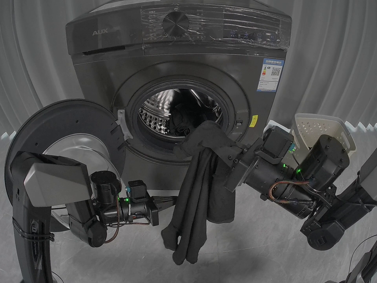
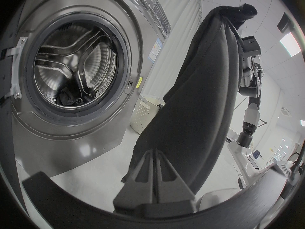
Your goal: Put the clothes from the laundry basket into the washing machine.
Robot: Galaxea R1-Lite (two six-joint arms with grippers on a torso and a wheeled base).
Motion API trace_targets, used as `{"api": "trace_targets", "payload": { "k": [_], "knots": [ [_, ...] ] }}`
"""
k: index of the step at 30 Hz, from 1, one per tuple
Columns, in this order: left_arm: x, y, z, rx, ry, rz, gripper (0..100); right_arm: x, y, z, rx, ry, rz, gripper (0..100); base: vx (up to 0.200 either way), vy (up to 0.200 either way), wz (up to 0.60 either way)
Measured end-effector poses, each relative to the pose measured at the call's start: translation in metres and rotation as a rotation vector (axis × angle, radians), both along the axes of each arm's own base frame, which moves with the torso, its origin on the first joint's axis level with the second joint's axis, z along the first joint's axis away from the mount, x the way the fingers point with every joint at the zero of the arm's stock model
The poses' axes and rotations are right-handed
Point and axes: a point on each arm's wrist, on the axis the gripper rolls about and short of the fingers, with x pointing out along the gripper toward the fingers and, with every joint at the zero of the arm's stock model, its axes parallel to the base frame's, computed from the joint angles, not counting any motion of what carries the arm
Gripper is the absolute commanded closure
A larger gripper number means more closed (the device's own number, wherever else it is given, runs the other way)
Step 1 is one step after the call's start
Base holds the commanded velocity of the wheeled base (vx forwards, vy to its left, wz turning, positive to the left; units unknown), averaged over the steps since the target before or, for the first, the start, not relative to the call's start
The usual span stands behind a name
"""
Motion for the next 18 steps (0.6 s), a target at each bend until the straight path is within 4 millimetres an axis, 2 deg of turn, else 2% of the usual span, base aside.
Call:
{"api": "trace_targets", "payload": {
  "k": [7,8,18],
  "knots": [
    [0.0018,0.0011,-0.0012,-0.001,0.000,0.009,100,0.0003,-0.0014,-0.0006,-0.002,0.001,-0.004,100,0.000,0.000,0.00],
    [0.0018,0.0012,-0.0006,-0.001,-0.002,0.009,0,0.0005,-0.0017,-0.0006,-0.002,0.001,-0.005,100,0.000,0.000,0.00],
    [0.0013,-0.0025,0.0013,-0.004,-0.012,-0.003,0,0.0028,-0.0023,0.0005,0.001,-0.002,-0.012,100,0.000,0.000,0.00]
  ]
}}
